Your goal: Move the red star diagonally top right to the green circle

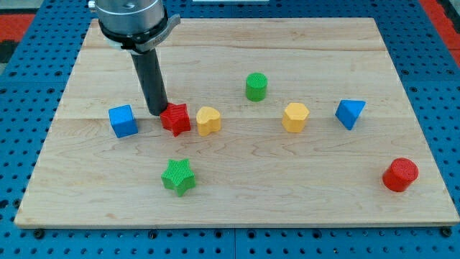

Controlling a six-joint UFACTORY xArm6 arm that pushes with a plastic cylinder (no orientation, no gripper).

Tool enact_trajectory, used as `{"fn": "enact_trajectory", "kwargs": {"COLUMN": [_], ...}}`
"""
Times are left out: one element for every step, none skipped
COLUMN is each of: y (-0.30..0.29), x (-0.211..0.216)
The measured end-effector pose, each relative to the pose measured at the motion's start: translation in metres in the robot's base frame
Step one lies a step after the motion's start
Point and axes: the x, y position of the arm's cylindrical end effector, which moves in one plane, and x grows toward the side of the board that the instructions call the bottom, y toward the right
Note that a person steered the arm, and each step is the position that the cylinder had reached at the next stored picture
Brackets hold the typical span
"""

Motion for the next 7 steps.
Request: {"fn": "enact_trajectory", "kwargs": {"y": [0.007,0.015,0.028,0.02,0.0,-0.005,-0.007], "x": [-0.031,-0.064,-0.024,0.006,0.017,0.04,0.079]}}
